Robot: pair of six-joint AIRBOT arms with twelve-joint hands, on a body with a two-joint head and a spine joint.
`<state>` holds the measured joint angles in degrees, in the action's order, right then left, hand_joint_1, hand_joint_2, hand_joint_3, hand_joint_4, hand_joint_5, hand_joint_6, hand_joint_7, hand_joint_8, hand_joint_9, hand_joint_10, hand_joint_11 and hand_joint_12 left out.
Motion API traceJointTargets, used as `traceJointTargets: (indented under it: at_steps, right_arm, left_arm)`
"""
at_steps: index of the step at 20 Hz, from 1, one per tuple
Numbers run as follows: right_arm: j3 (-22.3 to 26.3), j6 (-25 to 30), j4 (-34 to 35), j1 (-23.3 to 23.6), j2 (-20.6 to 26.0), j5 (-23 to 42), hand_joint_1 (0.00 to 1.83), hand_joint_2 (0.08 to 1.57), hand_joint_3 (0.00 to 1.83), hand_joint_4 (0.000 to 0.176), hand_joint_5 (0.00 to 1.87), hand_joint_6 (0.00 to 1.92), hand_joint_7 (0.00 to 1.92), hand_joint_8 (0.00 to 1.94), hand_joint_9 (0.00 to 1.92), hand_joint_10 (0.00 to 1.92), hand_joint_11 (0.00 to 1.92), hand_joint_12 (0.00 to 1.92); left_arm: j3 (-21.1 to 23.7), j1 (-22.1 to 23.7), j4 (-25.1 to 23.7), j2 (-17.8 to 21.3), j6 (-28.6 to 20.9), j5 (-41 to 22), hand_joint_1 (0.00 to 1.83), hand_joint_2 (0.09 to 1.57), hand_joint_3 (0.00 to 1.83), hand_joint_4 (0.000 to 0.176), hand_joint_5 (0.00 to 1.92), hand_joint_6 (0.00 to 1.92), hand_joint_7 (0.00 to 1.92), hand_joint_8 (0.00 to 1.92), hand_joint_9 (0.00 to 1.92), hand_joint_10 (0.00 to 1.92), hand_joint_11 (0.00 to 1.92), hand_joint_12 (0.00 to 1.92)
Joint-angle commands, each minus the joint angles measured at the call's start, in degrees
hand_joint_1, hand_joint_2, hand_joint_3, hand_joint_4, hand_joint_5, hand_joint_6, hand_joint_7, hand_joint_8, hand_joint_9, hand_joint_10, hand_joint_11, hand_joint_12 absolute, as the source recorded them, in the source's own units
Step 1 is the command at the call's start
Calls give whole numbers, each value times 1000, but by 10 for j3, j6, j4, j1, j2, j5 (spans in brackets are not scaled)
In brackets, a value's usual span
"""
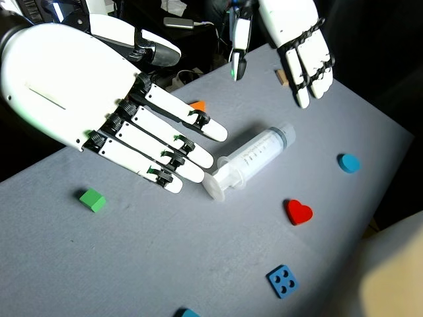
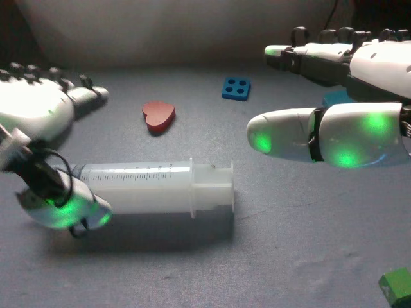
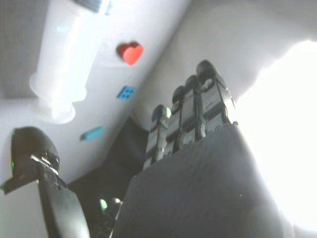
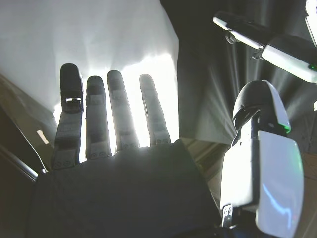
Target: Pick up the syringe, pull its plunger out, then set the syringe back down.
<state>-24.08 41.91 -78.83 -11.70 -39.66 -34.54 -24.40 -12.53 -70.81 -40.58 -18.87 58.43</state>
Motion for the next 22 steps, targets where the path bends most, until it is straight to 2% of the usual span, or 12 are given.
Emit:
traceJointTargets:
  at_steps: [1, 6, 8, 11, 17, 22]
  right_arm:
    - [2, 5, -33, 5, -1, 9, 0, 993, 6, 110, 62, 0, 93, 0, 61, 1, 0, 772]
    - [2, 5, -33, 5, -1, 9, 0, 994, 4, 110, 62, 0, 91, 0, 60, 0, 0, 785]
    - [2, 5, -33, 4, -1, 9, 0, 994, 3, 110, 61, 0, 91, 0, 60, 0, 0, 781]
    - [2, 5, -33, 3, -1, 8, 0, 994, 2, 110, 56, 1, 91, 1, 61, 1, 0, 775]
    - [2, 6, -33, 3, -1, 7, 13, 999, 3, 110, 55, 0, 73, 0, 56, 0, 0, 782]
    - [2, 7, -33, 3, -1, 5, 25, 999, 1, 111, 52, 0, 65, 0, 54, 0, 0, 818]
  left_arm:
    - [-3, 0, -57, -5, -9, 6, 788, 962, 2, 127, 0, 0, 0, 0, 0, 0, 0, 55]
    - [-20, -41, -89, -78, -38, 61, 790, 963, 1, 127, 0, 0, 0, 0, 0, 0, 0, 32]
    - [-29, -50, -92, -107, -44, 102, 785, 961, 0, 127, 0, 0, 0, 0, 0, 0, 0, 21]
    - [-37, -65, -109, -127, -88, 125, 783, 960, 0, 127, 0, 0, 0, 0, 0, 0, 0, 0]
    - [-51, -110, -133, -162, -134, 165, 785, 959, 0, 127, 0, 0, 0, 0, 0, 0, 4, 2]
    - [-78, -143, -154, -190, -166, 160, 787, 957, 0, 127, 0, 0, 0, 0, 0, 0, 0, 0]
